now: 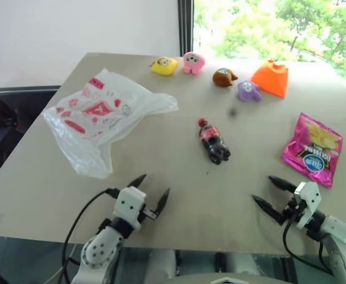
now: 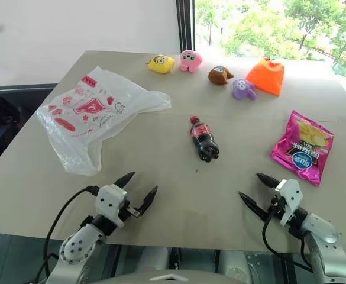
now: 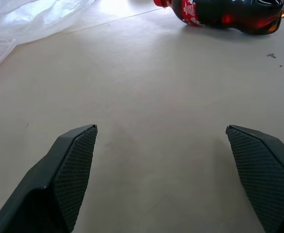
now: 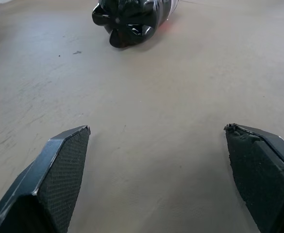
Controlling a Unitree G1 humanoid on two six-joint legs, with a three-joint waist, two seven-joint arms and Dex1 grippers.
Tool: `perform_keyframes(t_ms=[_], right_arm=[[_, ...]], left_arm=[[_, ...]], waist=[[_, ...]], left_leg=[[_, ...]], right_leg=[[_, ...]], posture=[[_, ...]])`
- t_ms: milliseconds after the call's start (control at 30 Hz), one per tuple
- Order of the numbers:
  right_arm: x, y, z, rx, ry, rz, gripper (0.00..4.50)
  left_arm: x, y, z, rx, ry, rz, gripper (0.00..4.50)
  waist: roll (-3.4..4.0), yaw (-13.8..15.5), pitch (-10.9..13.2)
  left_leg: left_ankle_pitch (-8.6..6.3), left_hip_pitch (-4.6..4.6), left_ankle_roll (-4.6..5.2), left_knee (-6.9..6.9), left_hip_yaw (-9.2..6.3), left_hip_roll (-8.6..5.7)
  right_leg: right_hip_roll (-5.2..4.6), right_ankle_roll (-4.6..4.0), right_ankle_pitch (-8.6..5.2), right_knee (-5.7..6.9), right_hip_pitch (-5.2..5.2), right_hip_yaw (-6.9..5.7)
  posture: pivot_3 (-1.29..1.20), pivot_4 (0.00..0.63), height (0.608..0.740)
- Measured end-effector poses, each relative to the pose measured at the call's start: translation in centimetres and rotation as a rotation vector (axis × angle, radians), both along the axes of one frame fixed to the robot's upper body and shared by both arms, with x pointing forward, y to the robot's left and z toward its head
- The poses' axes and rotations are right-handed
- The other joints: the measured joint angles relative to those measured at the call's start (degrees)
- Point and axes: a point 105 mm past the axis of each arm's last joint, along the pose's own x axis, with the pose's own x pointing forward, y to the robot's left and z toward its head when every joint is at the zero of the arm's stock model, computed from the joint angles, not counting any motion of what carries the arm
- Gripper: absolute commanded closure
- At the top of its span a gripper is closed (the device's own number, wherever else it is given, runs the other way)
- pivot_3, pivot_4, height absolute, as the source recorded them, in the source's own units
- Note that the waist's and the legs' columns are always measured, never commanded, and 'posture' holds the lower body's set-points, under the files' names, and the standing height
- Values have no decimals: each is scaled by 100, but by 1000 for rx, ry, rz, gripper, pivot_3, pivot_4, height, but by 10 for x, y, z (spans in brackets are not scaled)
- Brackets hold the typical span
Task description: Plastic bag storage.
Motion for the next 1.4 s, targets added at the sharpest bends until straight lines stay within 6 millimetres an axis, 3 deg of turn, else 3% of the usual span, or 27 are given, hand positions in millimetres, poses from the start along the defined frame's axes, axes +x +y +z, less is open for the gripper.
perform_keyframes(t_ms=[367, 500, 700, 833, 1200, 1400], right_arm=[[1, -1, 1, -15, 7, 19, 0], [1, 3, 11, -6, -3, 48, 0], [-13, 44, 23, 9, 15, 281, 0], [-13, 64, 35, 26, -3, 369, 0], [-11, 81, 44, 41, -5, 458, 0], [-9, 82, 46, 40, -13, 464, 0]], left_arm=[[1, 1, 0, -23, -16, 62, 78], [1, 23, 11, 1, -74, 235, 78], [-5, 48, 26, 2, -152, 484, 78], [-6, 66, 30, -23, -166, 651, 78], [-8, 82, 31, -52, -159, 817, 78], [3, 93, 40, -97, -191, 881, 78]], waist=[[0, 1, 0], [-3, -6, 4], [-12, -1, 10], [-25, 0, 18], [-44, 3, 29], [-45, 4, 30]], left_leg=[[0, -2, 0, 0, -1, -1], [0, -1, 0, 0, -2, 2], [0, -4, 1, 0, -4, 2], [0, -6, 1, 4, -8, 1], [0, -9, 1, 4, -11, -1], [0, -10, 1, 9, -12, -3]], right_leg=[[0, 0, 0, 0, 0, 0], [2, 0, 0, 1, -1, 1], [0, 0, 0, 1, -1, 1], [1, 0, 0, 1, -2, -1], [2, 1, 1, 1, -2, -5], [2, 14, 9, 1, 0, -7]], posture=[[0, 150, 740], [0, 150, 740], [0, 150, 740], [0, 150, 740], [0, 150, 740], [0, 150, 740]])
